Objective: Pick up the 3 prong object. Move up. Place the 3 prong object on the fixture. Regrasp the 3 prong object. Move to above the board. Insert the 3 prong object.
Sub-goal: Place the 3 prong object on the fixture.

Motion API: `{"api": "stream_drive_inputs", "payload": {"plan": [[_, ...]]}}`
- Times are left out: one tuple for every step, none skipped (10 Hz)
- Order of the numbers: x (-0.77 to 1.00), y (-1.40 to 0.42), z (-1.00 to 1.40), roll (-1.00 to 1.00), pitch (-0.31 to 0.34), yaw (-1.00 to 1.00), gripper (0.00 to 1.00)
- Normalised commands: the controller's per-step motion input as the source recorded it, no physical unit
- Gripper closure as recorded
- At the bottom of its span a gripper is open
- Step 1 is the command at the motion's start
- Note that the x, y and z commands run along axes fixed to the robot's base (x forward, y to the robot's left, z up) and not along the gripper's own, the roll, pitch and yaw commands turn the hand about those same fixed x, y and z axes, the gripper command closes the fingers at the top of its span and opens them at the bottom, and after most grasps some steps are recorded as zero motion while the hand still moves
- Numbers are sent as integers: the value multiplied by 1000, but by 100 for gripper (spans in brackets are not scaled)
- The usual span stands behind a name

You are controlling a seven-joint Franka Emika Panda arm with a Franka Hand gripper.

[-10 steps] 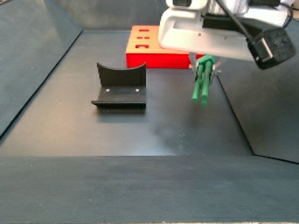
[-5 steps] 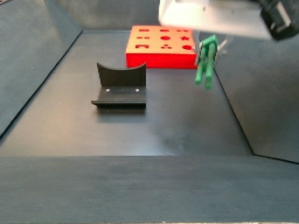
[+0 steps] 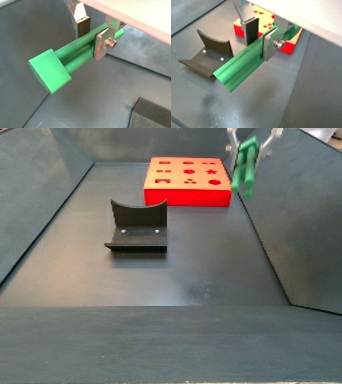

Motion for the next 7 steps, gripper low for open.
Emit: {"api": "stream_drive_inputs", "payload": {"plan": [[1000, 104, 244, 275, -94, 1000, 100], [1000, 103, 203, 284, -88, 1000, 100], [1000, 93, 181, 288, -61, 894, 100], [1000, 77, 162, 197, -28, 559, 100], [1000, 69, 148, 136, -1, 347, 100], [1000, 64, 133, 94, 28, 212, 100], [1000, 58, 121, 78, 54, 135, 100]]}}
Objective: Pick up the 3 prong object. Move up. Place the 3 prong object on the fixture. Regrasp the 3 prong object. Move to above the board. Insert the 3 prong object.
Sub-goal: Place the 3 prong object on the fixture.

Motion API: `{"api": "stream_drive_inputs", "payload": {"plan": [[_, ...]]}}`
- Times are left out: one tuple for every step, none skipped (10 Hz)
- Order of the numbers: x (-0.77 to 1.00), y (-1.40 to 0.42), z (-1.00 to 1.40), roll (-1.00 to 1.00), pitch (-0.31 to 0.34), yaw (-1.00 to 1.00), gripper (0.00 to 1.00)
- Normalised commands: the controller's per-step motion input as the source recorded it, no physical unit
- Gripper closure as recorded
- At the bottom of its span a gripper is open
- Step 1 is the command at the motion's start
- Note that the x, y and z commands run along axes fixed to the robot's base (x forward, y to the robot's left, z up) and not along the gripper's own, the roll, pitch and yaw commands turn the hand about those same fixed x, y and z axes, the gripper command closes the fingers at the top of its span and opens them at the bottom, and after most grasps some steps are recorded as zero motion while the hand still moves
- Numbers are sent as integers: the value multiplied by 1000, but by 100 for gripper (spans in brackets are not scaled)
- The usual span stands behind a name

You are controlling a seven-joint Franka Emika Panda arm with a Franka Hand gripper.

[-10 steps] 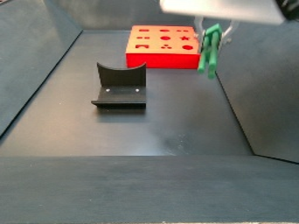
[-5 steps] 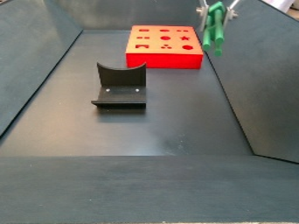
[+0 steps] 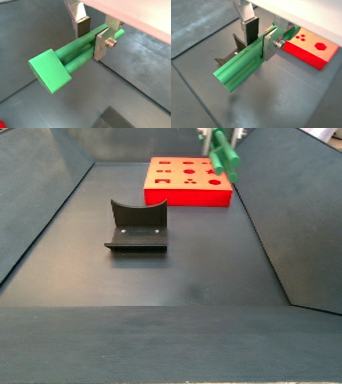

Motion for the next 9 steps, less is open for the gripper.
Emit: {"api": "stream_drive_inputs", "payload": {"plan": [[1000, 45, 101, 59, 89, 71, 100], [1000, 36, 89, 45, 111, 46, 100], [1000, 28, 72, 29, 133, 34, 100], [1000, 22, 60, 18, 132, 35, 100], [1000, 14, 46, 4, 134, 39, 100], [1000, 12, 41, -2, 139, 40, 100], [993, 5, 31, -13, 143, 42, 100], [907, 1, 17, -20, 142, 43, 100], [1000, -709, -392, -1000, 68, 4, 100]]}}
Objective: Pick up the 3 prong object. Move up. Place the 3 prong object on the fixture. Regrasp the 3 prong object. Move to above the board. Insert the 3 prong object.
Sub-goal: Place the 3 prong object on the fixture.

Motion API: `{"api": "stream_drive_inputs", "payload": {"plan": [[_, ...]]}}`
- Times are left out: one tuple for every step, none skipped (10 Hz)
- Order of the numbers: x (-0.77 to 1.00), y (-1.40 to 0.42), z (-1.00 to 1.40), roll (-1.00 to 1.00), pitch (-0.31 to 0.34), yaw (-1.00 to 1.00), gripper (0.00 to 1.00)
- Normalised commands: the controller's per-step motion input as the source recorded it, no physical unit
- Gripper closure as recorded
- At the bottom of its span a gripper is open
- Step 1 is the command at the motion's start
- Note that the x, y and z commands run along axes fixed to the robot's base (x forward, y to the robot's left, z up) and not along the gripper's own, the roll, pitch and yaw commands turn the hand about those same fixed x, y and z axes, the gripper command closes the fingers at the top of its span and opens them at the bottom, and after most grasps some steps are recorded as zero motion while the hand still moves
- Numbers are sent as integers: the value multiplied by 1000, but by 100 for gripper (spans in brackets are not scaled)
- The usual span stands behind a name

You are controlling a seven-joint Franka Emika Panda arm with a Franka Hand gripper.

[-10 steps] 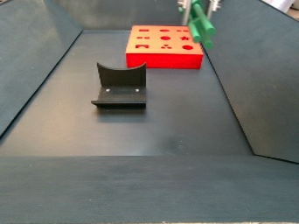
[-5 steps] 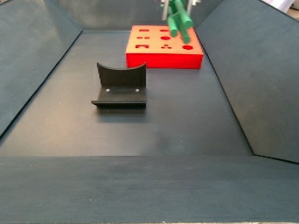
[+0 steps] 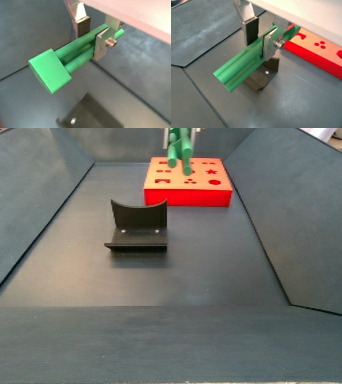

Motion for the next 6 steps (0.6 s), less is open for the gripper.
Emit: {"api": "stream_drive_inputs", "payload": {"plan": [[1000, -729, -407, -1000, 69, 3, 100], [1000, -482, -303, -1000, 64, -14, 100], [1000, -331, -225, -1000, 64, -20, 100], [963, -181, -135, -1000, 74, -28, 100], [900, -121, -98, -1000, 84, -32, 100], [785, -47, -50, -1000, 102, -42, 100]]}}
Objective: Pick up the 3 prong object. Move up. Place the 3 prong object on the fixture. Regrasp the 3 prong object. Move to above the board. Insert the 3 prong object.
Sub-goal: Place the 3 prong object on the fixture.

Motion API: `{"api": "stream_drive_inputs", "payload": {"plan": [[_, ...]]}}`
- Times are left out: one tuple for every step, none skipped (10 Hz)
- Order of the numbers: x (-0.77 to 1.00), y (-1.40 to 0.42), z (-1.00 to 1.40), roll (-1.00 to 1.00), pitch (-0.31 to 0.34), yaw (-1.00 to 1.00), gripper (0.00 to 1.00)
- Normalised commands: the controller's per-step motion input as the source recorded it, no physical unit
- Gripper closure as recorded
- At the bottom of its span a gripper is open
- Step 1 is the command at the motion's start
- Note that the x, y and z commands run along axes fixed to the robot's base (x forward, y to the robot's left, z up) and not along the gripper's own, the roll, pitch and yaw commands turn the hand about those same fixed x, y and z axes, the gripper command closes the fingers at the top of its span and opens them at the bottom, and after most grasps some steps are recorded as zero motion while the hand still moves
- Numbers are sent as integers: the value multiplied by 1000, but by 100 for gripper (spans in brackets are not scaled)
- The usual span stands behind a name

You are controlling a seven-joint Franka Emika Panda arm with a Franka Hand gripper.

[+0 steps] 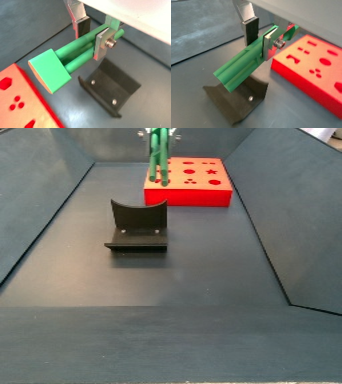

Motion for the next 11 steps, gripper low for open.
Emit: {"api": "stream_drive_inputs", "payload": {"plan": [[707, -2, -35, -1000, 109, -51, 100], [604, 31, -22, -1000, 116, -66, 100], [524, 36, -22, -1000, 122, -78, 100], [424, 43, -24, -1000, 130, -97, 100], [349, 44, -20, -1000, 133, -116, 100], [255, 47, -20, -950, 132, -139, 100], [210, 48, -20, -841, 118, -140, 100], [124, 48, -20, -629, 91, -140, 100], [75, 49, -20, -452, 60, -137, 100], [62, 31, -9, -256, 28, -124, 100], [61, 25, -8, -204, 19, -116, 100]]}}
